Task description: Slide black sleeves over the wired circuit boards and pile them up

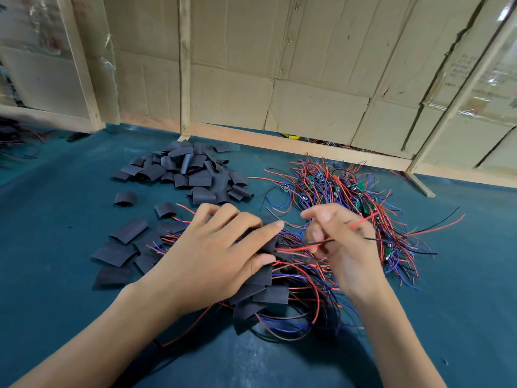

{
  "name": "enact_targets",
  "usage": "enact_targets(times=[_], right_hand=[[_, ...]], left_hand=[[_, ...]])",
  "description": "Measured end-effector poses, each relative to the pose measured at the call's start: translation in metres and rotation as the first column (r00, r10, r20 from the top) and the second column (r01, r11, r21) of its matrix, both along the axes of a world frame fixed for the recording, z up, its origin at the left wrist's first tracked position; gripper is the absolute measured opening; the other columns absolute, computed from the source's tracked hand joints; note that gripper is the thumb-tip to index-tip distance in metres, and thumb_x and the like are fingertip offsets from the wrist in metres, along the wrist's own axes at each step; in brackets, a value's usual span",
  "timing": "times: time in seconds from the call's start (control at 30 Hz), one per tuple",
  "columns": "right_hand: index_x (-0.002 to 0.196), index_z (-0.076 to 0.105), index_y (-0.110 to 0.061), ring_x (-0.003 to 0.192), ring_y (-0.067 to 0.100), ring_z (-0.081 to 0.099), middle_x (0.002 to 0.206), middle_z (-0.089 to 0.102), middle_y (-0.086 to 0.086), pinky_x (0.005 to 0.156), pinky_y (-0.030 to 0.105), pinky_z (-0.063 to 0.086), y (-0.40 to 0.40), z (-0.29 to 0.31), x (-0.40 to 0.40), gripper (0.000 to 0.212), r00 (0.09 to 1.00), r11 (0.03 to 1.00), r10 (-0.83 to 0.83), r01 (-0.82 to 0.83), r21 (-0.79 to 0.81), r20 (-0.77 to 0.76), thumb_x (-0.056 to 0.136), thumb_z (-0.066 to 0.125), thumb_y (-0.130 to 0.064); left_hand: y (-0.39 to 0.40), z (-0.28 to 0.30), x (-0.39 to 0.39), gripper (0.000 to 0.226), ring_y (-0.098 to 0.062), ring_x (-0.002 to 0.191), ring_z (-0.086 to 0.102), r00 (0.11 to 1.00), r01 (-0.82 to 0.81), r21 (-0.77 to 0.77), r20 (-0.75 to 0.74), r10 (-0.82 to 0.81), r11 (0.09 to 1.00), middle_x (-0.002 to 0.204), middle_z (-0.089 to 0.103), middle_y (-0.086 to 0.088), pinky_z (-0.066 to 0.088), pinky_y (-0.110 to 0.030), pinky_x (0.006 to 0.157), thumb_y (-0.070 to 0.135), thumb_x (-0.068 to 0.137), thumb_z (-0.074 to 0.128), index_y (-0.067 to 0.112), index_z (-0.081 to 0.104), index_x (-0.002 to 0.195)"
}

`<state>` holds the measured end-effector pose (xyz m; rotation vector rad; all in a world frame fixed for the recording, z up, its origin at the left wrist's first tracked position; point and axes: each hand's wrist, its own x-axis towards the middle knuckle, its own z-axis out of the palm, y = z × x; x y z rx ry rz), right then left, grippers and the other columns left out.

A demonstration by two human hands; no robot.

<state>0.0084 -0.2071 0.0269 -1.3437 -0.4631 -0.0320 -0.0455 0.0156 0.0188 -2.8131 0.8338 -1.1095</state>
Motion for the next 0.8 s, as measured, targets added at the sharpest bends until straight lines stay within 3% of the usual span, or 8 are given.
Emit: enact_targets(times=[0.13,0.3,0.4,0.47,0.57,0.63,0.7,0.8], right_hand=[[0.083,0.075,-0.013,0.053,0.017,0.048,0.064,0.057,-0.002,0.046,0.027,0.030,-0.010,0.003,0.011,0.051,0.986,0.982,-0.151,0.157,0.100,-0.063,0.068,0.081,-0.061],[0.076,0.067,-0.016,0.050,0.015,0.045,0.061,0.056,-0.003,0.043,0.024,0.033,-0.018,-0.014,0.028,0.026,0.800,0.798,-0.588,0.598,0.074,-0.117,0.087,0.077,-0.038],[0.086,0.070,-0.015,0.064,0.018,0.054,0.070,0.064,-0.001,0.064,0.039,0.051,-0.019,-0.029,0.038,0.020,0.634,0.634,-0.773,0.770,-0.073,-0.022,0.096,0.067,-0.032],[0.092,0.071,-0.016,0.072,0.016,0.059,0.075,0.066,-0.005,0.076,0.029,0.051,-0.021,-0.036,0.041,0.021,0.540,0.518,-0.836,0.836,-0.180,0.100,0.097,0.062,-0.035],[0.095,0.068,-0.025,0.075,0.011,0.059,0.079,0.064,-0.012,0.075,0.020,0.043,-0.023,-0.035,0.040,0.015,0.444,0.398,-0.868,0.889,-0.225,0.220,0.097,0.059,-0.037],[0.100,0.065,-0.028,0.075,0.000,0.058,0.082,0.064,-0.016,0.079,0.018,0.044,-0.029,-0.024,0.041,0.008,0.432,0.411,-0.870,0.902,-0.132,0.236,0.095,0.060,-0.031],[0.107,0.063,-0.024,0.074,-0.011,0.057,0.083,0.062,-0.020,0.075,0.006,0.040,-0.037,-0.011,0.048,0.016,0.401,0.413,-0.884,0.911,0.000,0.239,0.091,0.061,-0.024],[0.106,0.064,-0.020,0.075,-0.013,0.057,0.082,0.060,-0.020,0.071,0.000,0.036,-0.055,0.008,0.073,0.017,0.402,0.414,-0.881,0.910,-0.006,0.251,0.089,0.061,-0.017]], left_hand=[[0.001,0.002,-0.001,0.058,-0.027,0.099,0.057,0.988,-0.009,0.036,-0.153,0.015,0.999,0.125,0.061,-0.001,0.048,-0.043,0.076,0.052,0.104,0.032,0.016,0.045,0.147],[0.003,0.000,-0.002,0.061,-0.020,0.122,0.052,0.927,-0.100,0.064,-0.357,0.116,0.993,0.149,0.044,0.007,0.044,-0.042,0.089,0.054,0.104,0.011,0.027,0.012,0.159],[0.000,0.003,-0.004,0.056,-0.020,0.118,0.055,0.885,-0.171,0.100,-0.421,0.197,0.980,0.146,0.048,0.009,0.039,-0.046,0.093,0.053,0.102,0.006,0.039,0.010,0.156],[-0.002,0.010,-0.002,0.056,-0.023,0.116,0.055,0.856,-0.232,0.153,-0.437,0.277,0.961,0.141,0.051,0.009,0.037,-0.046,0.095,0.055,0.100,0.002,0.045,0.010,0.154],[-0.003,0.018,0.005,0.062,-0.022,0.129,0.044,0.816,-0.300,0.219,-0.445,0.369,0.928,0.146,0.043,0.011,0.029,-0.047,0.103,0.064,0.093,-0.006,0.048,0.002,0.152],[0.001,0.028,0.013,0.070,-0.021,0.140,0.034,0.793,-0.288,0.138,-0.520,0.316,0.948,0.155,0.035,0.011,0.022,-0.053,0.110,0.076,0.085,-0.010,0.053,0.000,0.151],[0.018,0.039,0.026,0.075,-0.021,0.144,0.030,0.739,-0.321,-0.079,-0.644,0.197,0.944,0.158,0.030,0.015,0.020,-0.058,0.112,0.085,0.079,-0.006,0.057,0.004,0.148],[0.068,0.043,0.063,0.072,-0.031,0.146,0.026,0.642,-0.593,-0.216,-0.709,0.293,0.776,0.162,0.023,0.006,0.021,-0.056,0.113,0.083,0.085,0.012,0.054,0.012,0.150]])
